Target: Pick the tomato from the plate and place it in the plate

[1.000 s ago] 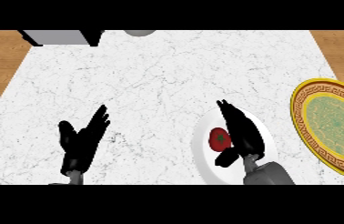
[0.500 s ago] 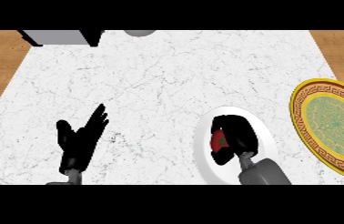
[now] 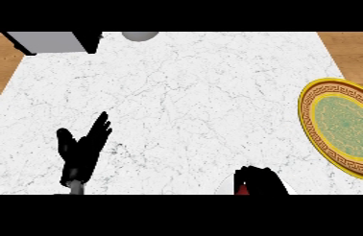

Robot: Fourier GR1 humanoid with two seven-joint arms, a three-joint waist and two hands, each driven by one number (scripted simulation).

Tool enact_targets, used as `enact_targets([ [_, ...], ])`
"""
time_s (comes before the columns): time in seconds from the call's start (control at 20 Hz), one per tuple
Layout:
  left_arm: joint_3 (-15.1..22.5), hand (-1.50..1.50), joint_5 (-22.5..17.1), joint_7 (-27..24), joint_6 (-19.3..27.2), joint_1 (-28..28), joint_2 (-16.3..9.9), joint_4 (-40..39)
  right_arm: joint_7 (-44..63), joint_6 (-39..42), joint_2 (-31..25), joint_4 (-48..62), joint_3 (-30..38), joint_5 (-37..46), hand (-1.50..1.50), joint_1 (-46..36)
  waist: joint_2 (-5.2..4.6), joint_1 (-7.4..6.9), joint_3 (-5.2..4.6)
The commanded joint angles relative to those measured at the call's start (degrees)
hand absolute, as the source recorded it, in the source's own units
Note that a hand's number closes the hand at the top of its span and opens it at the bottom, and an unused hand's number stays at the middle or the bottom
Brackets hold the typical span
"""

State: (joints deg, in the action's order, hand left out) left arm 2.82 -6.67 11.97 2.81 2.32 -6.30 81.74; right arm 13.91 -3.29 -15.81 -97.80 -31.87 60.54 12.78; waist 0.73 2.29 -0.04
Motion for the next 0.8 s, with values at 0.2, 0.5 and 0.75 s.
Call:
enact_targets([
  [0.2, -0.33, 0.0, 0.45, -0.63, 0.76, 2.1, 0.03, 0.65, -11.65, -20.27, -8.91, -24.53, -2.03, -0.7, 1.5, 20.46, 0.18, 1.14, 0.06],
  [0.5, 1.23, 0.0, 1.13, -0.26, 0.67, 2.91, 0.71, 2.87, -17.19, -33.27, -11.45, -31.97, 2.92, -12.6, 1.5, 33.06, -0.2, -0.35, 0.13],
  [0.75, 0.0, 0.0, 0.16, -0.34, -0.54, -0.24, 0.32, -0.13, -19.61, -34.12, -14.55, -33.12, 13.31, -33.0, 1.5, 32.44, -0.54, -1.1, 0.18],
])
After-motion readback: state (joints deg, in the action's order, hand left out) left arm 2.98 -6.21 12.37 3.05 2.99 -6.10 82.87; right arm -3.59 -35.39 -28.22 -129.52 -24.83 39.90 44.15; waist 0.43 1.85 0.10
